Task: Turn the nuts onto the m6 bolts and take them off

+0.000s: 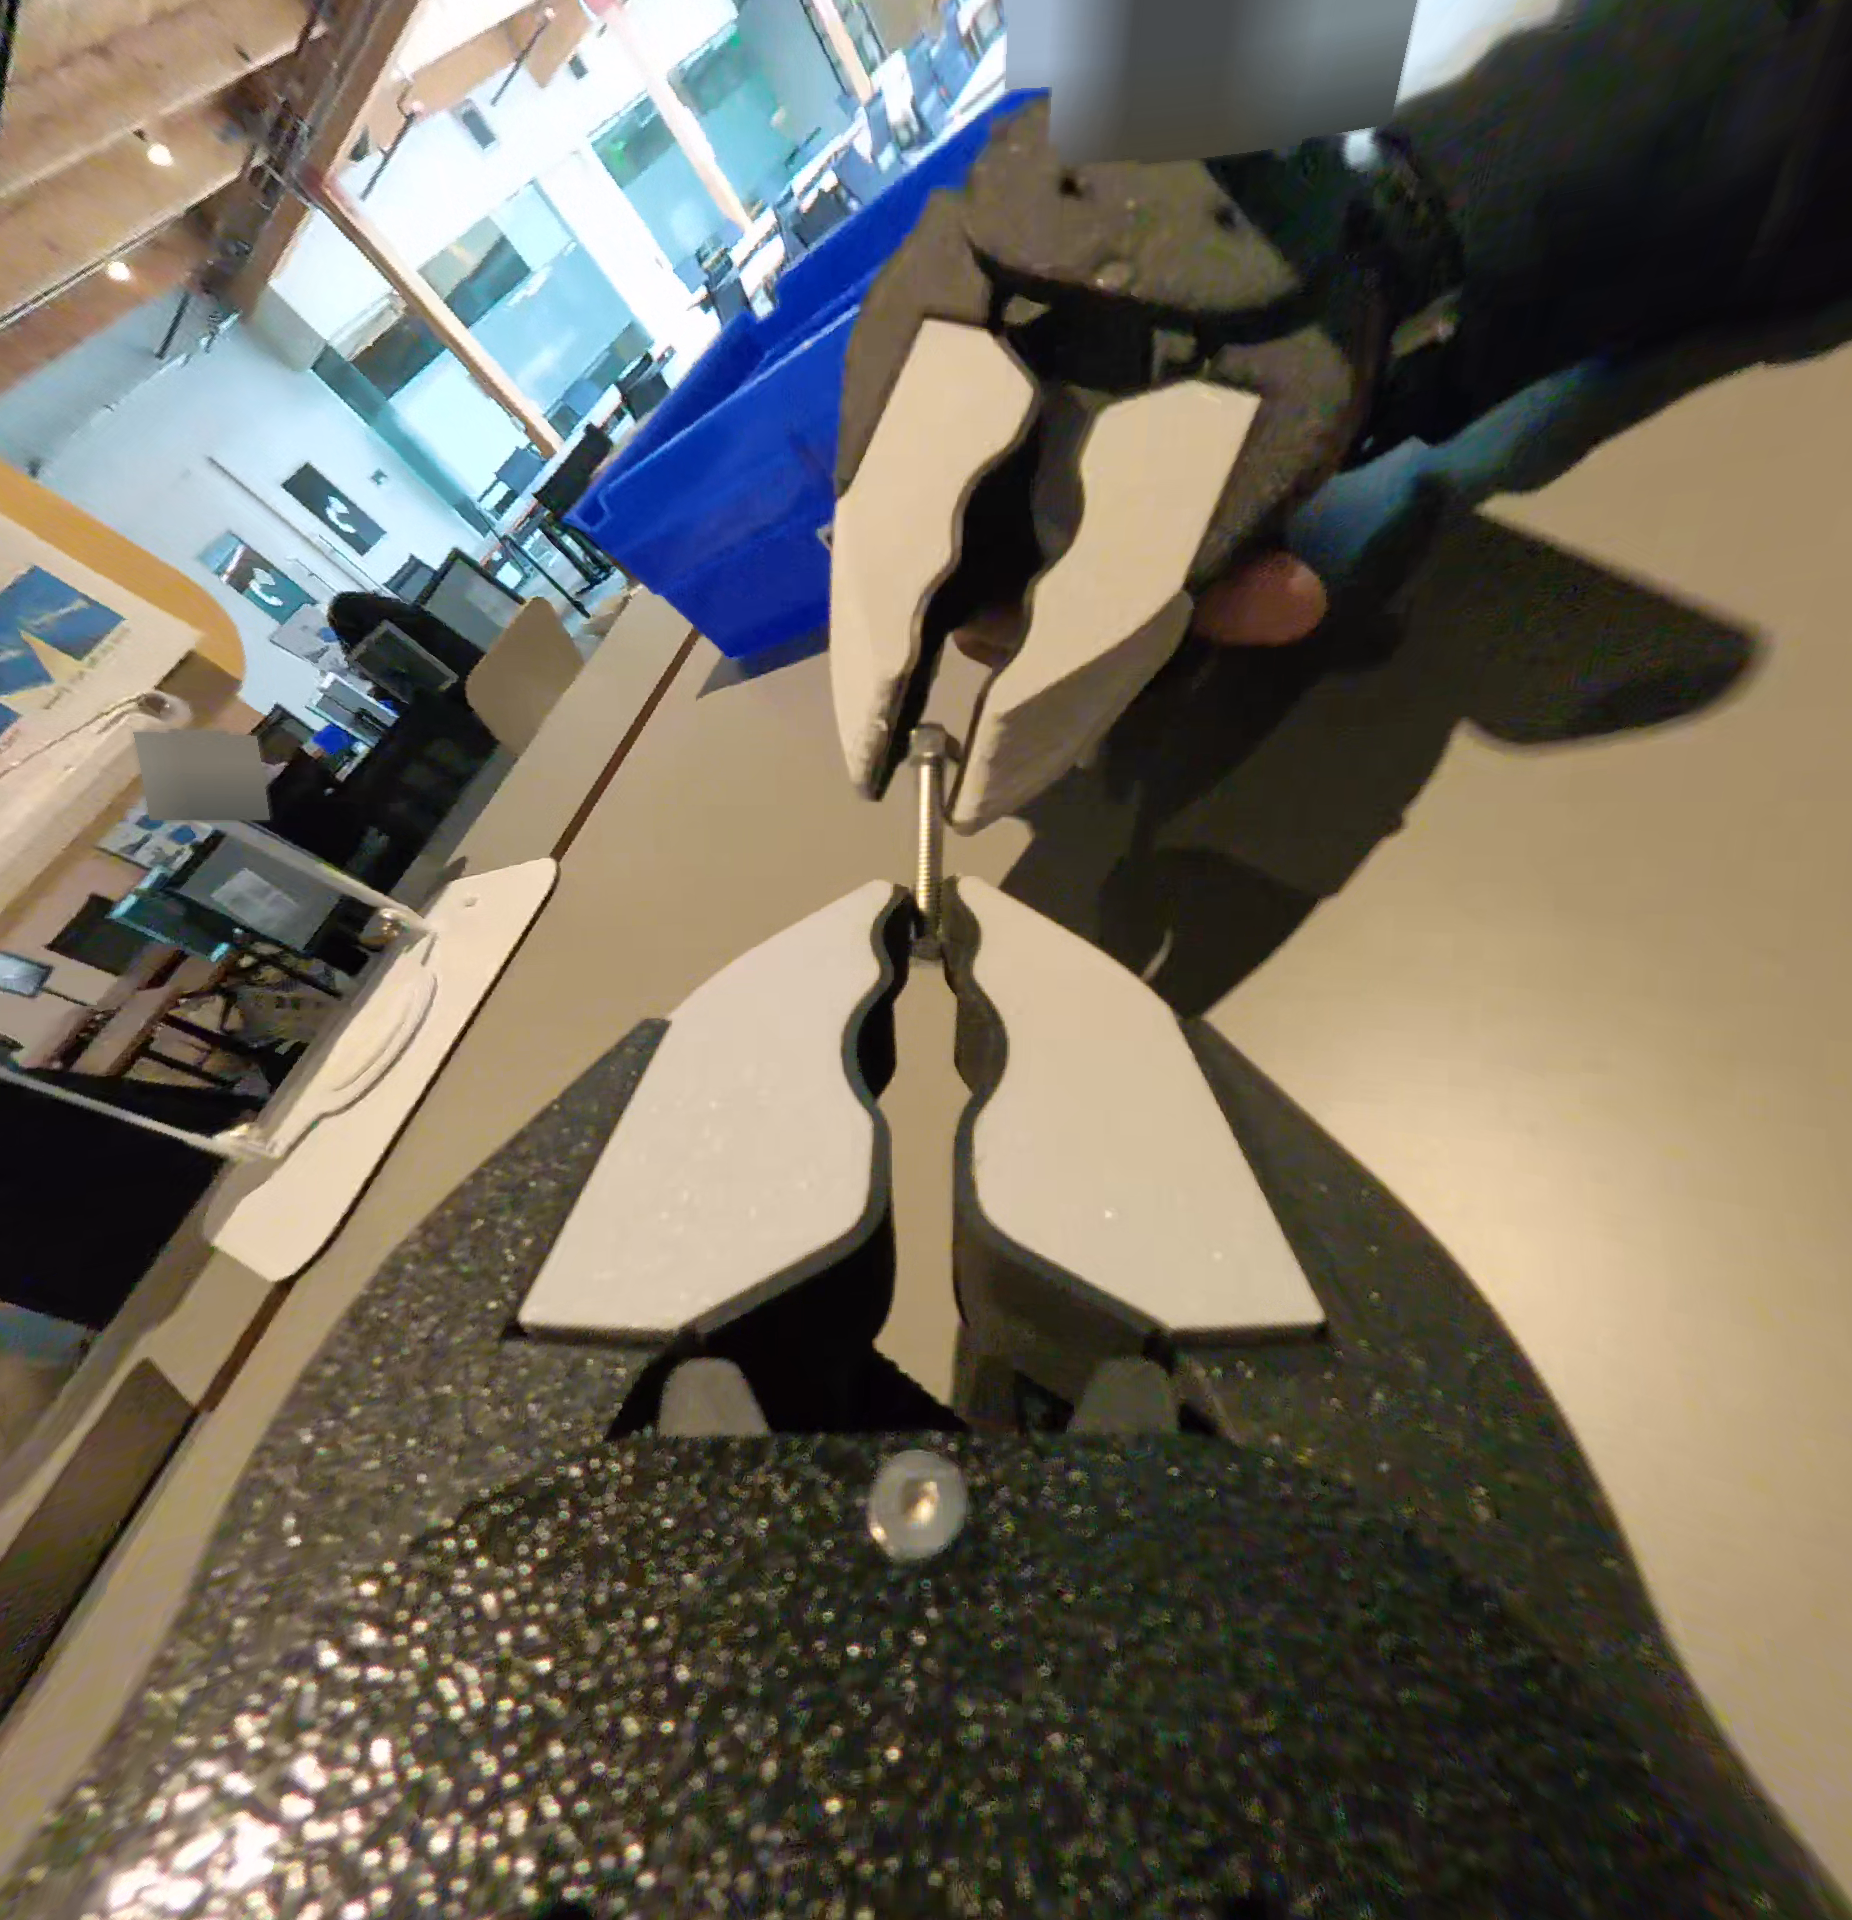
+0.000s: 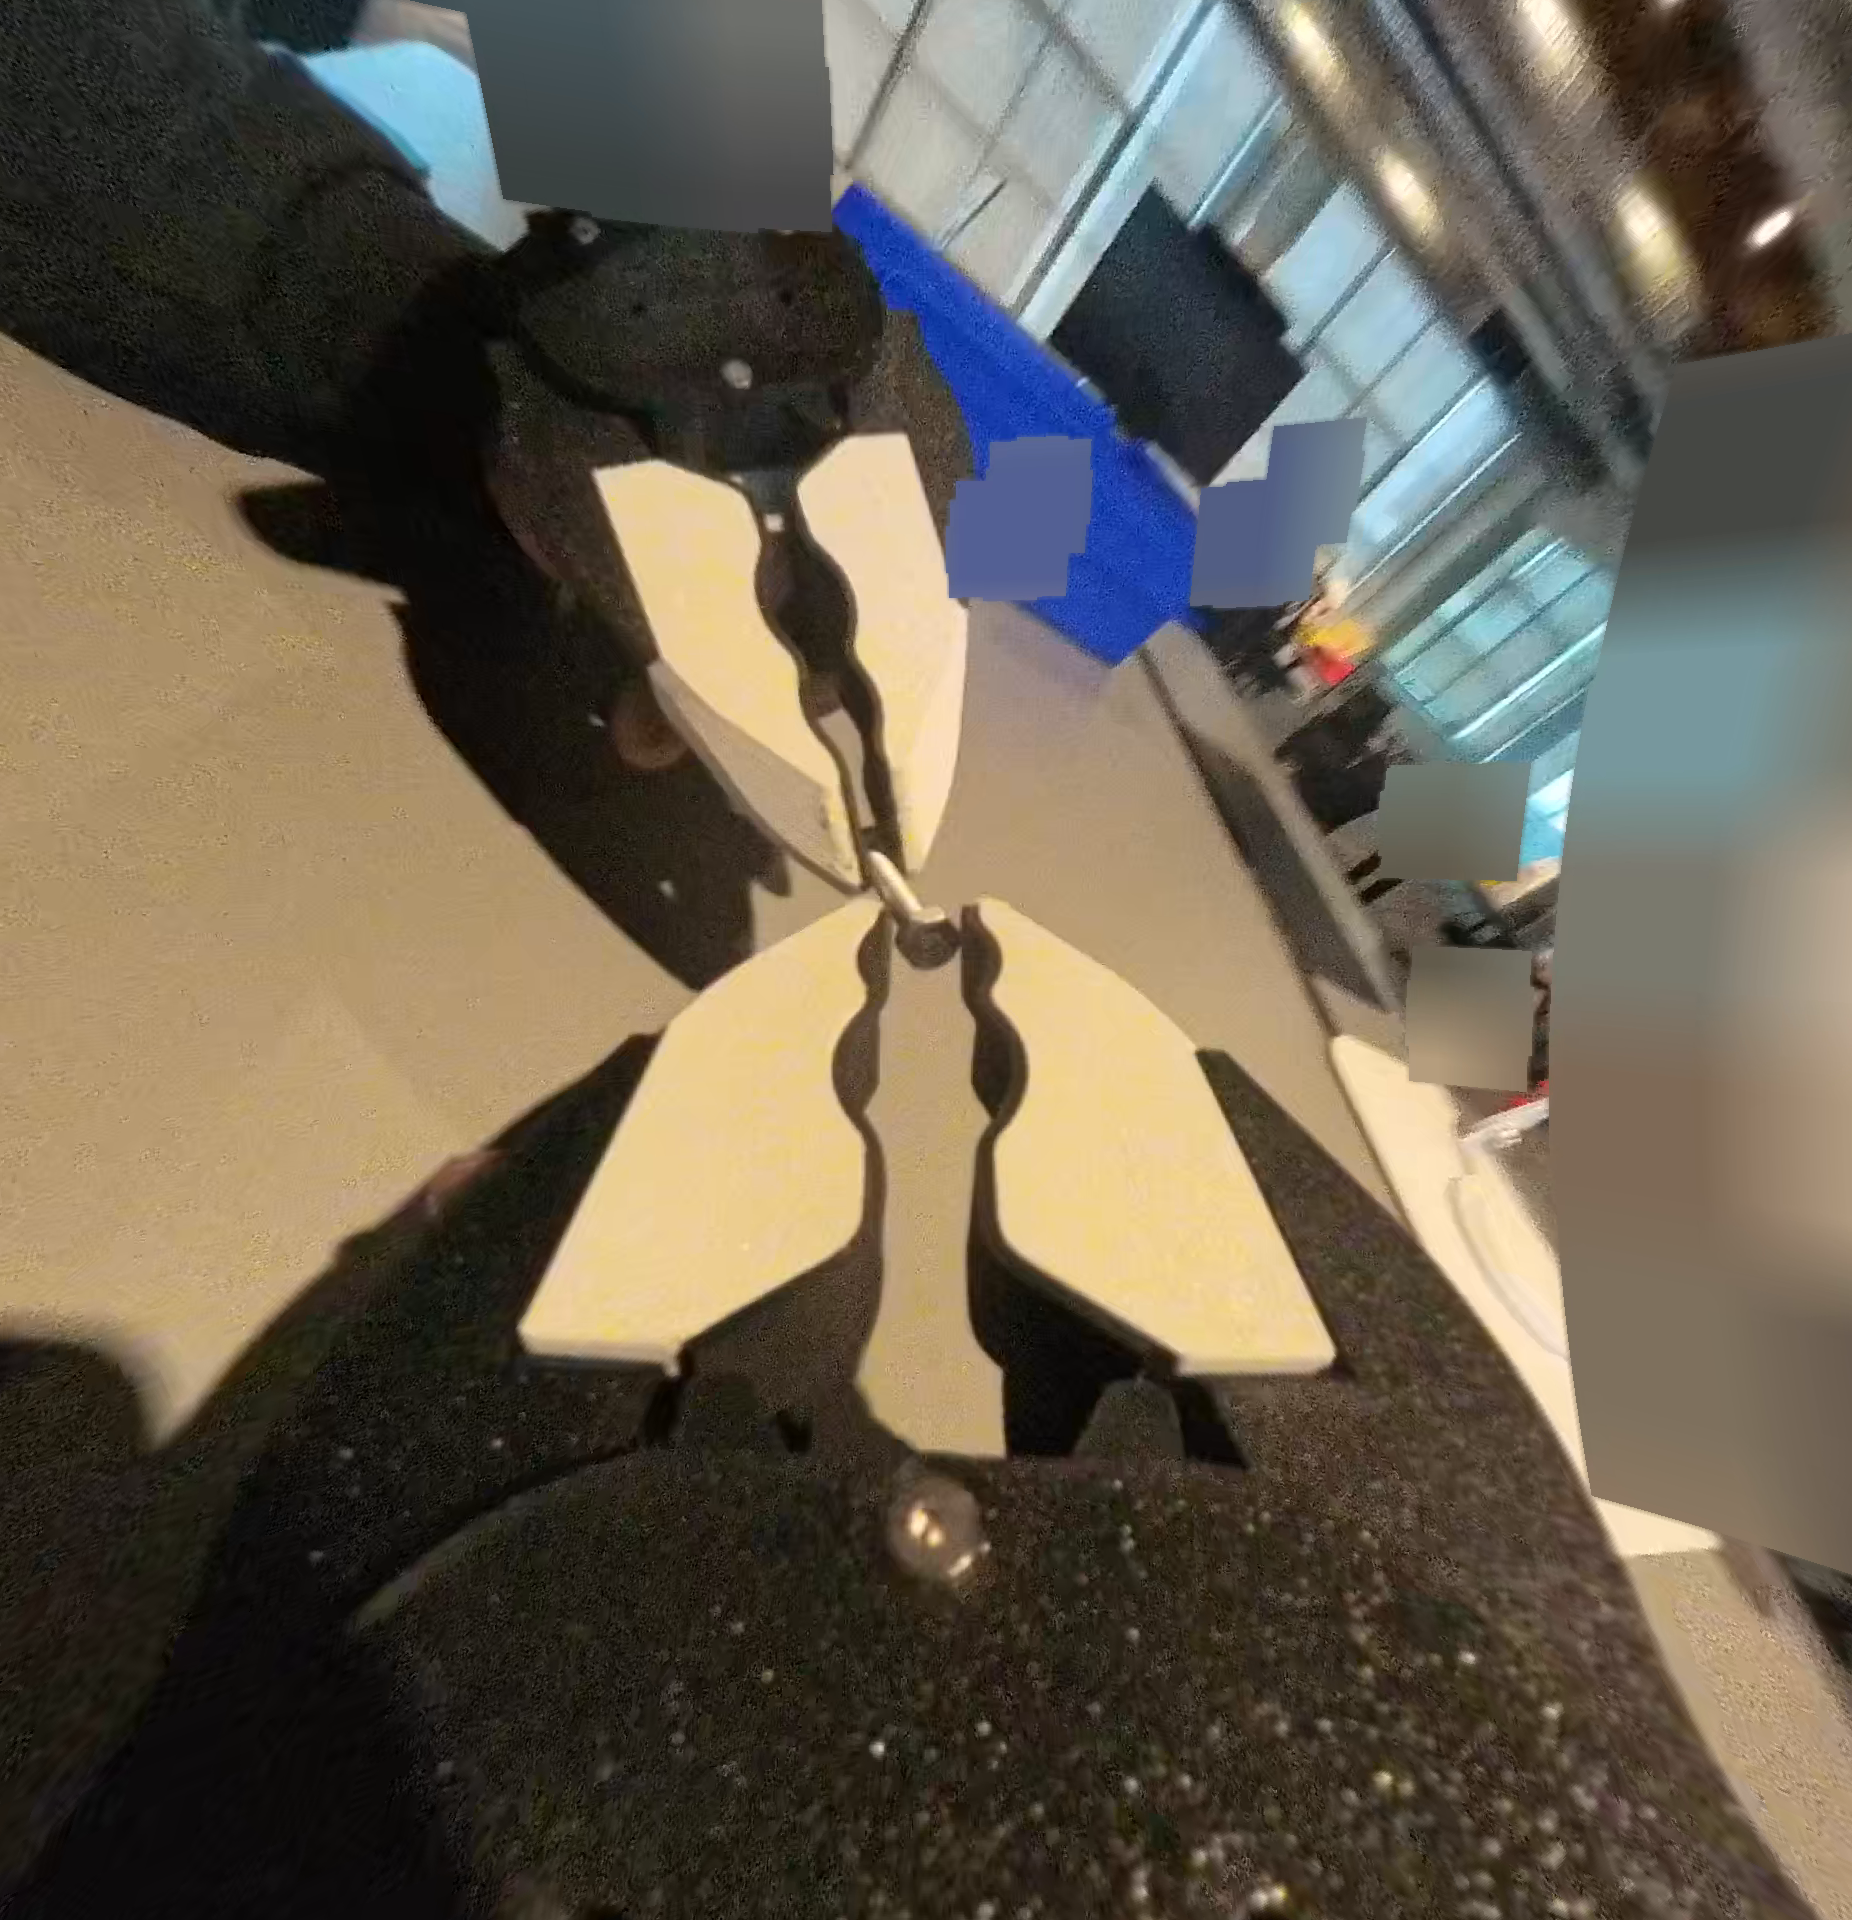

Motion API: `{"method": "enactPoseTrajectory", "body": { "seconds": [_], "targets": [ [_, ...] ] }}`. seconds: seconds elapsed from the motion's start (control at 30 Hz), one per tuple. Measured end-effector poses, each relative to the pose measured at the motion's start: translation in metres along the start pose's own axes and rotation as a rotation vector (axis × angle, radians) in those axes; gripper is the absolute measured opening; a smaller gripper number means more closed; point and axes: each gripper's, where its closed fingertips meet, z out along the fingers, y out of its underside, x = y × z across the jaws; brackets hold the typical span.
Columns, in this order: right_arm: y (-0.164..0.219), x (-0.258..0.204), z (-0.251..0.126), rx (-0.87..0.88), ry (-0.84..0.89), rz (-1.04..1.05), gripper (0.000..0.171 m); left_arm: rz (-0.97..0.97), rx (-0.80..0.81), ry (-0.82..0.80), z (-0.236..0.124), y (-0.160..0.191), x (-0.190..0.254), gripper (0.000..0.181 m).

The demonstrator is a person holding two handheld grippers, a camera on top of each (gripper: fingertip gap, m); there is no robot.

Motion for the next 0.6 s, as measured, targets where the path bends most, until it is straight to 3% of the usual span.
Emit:
{"method": "enactPoseTrajectory", "body": {
  "seconds": [0.03, 0.1, 0.2, 0.3, 0.43, 0.53, 0.6],
  "targets": [
    [-0.001, 0.003, 0.001, 0.001, 0.017, 0.007, 0.015, -0.017, 0.014, -0.011, -0.001, -0.001, -0.003, 0.005],
    [-0.004, 0.012, 0.002, 0.0, 0.045, 0.082, 0.038, -0.039, 0.029, -0.045, -0.005, 0.0, -0.01, 0.005],
    [-0.001, 0.018, 0.004, -0.026, 0.023, 0.298, 0.04, -0.01, 0.012, -0.129, -0.008, 0.005, -0.021, 0.005],
    [0.008, 0.016, 0.007, -0.069, -0.034, 0.515, 0.036, 0.071, -0.037, -0.177, -0.007, 0.009, -0.023, 0.005],
    [0.006, 0.012, 0.008, -0.065, -0.096, 0.654, 0.031, 0.189, -0.089, -0.193, -0.003, 0.01, -0.018, 0.005],
    [0.008, 0.004, 0.008, -0.1, -0.139, 0.63, 0.016, 0.229, -0.101, -0.17, 0.0, 0.01, -0.012, 0.006],
    [0.009, -0.001, 0.007, -0.123, -0.138, 0.49, 0.011, 0.191, -0.091, -0.134, 0.001, 0.01, -0.007, 0.005]
  ]
}}
